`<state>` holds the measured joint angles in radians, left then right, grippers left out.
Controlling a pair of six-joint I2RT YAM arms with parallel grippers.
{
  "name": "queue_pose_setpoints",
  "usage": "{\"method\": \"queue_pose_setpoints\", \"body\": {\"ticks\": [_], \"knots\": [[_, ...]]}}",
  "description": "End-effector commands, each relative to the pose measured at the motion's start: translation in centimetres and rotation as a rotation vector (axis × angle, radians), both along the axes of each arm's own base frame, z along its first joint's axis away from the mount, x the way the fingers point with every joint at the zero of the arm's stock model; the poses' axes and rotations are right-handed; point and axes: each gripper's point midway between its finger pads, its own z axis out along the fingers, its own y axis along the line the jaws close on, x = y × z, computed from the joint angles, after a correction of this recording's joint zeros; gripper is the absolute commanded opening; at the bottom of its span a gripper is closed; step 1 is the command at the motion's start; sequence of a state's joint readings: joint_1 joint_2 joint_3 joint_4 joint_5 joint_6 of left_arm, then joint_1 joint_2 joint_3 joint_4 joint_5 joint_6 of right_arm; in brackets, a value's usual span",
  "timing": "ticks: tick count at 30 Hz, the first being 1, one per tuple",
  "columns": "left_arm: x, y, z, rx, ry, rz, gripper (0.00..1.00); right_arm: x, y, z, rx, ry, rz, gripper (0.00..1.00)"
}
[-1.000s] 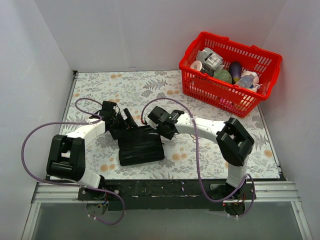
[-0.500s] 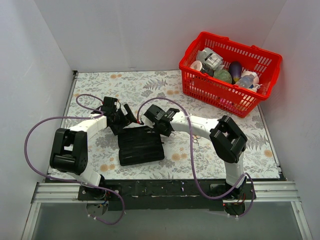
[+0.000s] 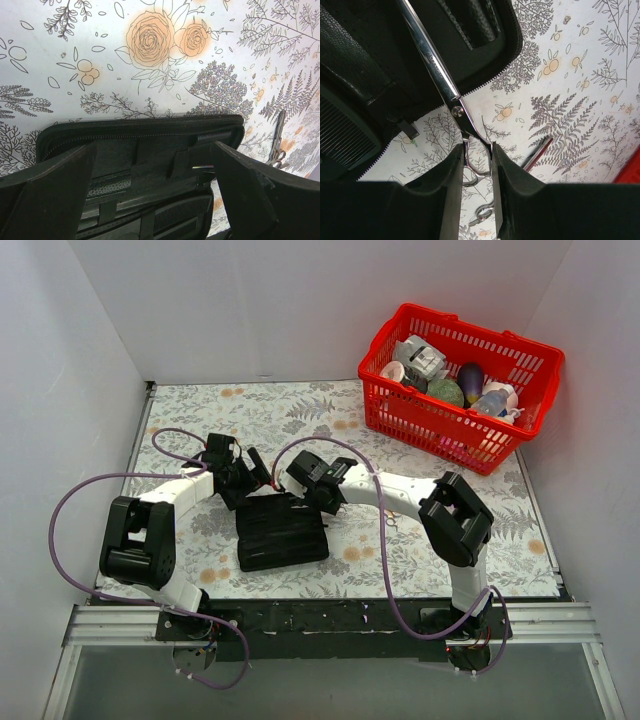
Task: Sort the hair-cutting tools
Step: Place the scissors in the hairdressing tool bag.
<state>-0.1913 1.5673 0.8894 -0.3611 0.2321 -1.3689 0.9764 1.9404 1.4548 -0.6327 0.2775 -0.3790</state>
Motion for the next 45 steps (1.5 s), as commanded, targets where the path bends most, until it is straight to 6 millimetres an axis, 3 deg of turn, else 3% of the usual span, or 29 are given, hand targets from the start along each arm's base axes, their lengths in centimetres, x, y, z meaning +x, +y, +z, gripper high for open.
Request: {"method": "queue_pose_setpoints", "body": {"ticks": [1, 13, 28, 36, 41, 45], "knots": [[0.7, 0.0, 0.8, 0.007, -0.041, 0.002, 0.98, -0.6, 0.0, -0.2, -0.014, 0.007, 0.033, 0.01], [0.6, 0.0, 0.8, 0.003, -0.040, -0.003, 0.98, -0.8, -1.0, -1.0, -0.056, 0.003, 0.026, 0.01], [0.5, 0.0, 0.6, 0.006, -0.038, -0.004, 0.98, -0.9, 2.1, -2.0, -0.079, 0.027, 0.066, 0.01], [0.4, 0.0, 0.3, 0.007, -0.034, -0.007, 0.98, 0.8, 4.1, -0.2, -0.064, -0.063, 0.075, 0.01], [0.4, 0.0, 0.4, 0.006, -0.036, -0.007, 0.98, 1.5, 4.1, 0.5, -0.081, -0.121, 0.074, 0.01], [0.4, 0.0, 0.3, 0.004, -0.034, -0.008, 0.98, 1.1, 4.8, 0.9, -0.074, -0.143, 0.093, 0.01]]}}
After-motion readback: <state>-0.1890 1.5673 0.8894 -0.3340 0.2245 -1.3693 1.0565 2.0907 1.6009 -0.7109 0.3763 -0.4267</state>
